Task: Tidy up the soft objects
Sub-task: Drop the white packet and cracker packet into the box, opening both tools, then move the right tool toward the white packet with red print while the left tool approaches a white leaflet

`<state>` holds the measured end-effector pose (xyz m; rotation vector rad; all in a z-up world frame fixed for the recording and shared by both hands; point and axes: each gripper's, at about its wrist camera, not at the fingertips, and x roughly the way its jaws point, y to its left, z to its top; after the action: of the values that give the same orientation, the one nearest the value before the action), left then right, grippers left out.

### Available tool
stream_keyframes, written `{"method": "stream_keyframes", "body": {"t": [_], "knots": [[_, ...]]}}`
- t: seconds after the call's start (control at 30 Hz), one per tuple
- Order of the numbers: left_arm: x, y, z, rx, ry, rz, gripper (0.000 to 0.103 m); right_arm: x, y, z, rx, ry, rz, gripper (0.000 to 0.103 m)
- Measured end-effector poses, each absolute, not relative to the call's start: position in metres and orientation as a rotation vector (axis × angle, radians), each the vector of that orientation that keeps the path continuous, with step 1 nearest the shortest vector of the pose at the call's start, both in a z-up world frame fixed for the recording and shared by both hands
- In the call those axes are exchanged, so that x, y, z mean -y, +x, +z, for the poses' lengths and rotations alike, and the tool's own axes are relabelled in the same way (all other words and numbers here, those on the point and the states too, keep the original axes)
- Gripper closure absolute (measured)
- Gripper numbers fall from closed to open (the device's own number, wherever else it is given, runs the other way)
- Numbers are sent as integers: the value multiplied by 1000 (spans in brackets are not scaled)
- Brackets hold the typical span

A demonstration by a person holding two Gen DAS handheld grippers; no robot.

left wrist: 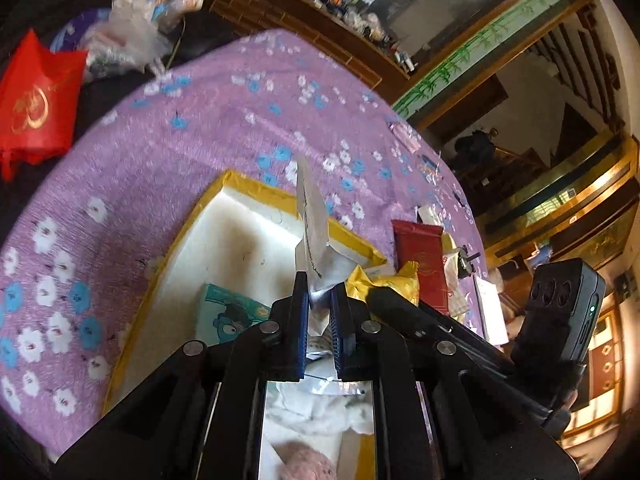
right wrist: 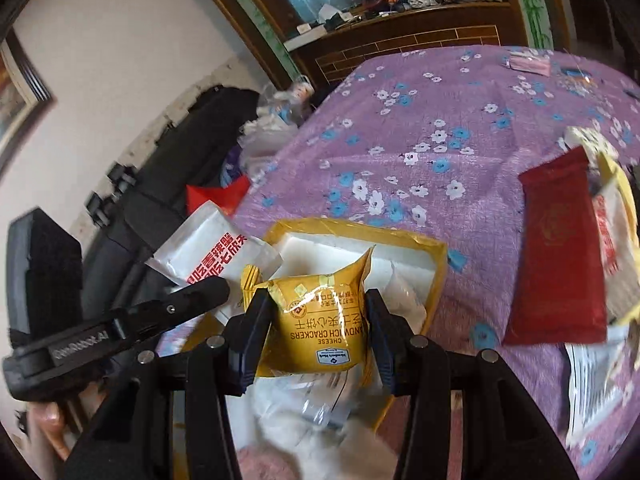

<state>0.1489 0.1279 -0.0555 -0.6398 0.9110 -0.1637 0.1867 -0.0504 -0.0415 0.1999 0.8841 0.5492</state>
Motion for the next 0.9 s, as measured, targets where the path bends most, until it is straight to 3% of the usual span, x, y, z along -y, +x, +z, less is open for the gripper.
{"method": "stream_keyframes", "body": {"t": [0.23,0.3,0.33,0.37,0.47,0.7,0.9], "knots": [[-129,158,-75,-999,-629,-108,92,39,186,-51,-882,127,522,52],[-129,153,-73,-996,-619,-98,74,38,183,-49,-879,117,525,52],[-129,149,-70,-978,-621,-101,54,40,179,-46,-869,116,530,51],[-129,142,-65,-947,-628,-97,42,41,178,-44,-859,119,539,50],[-122,131,-55,-921,-592,-66,41,52,166,-33,-813,143,562,37],[-77,79,-25,-820,-441,-11,41,95,125,-19,-745,184,589,37],[-13,53,-25,-837,-353,-80,41,169,100,-51,-813,288,498,37]]}}
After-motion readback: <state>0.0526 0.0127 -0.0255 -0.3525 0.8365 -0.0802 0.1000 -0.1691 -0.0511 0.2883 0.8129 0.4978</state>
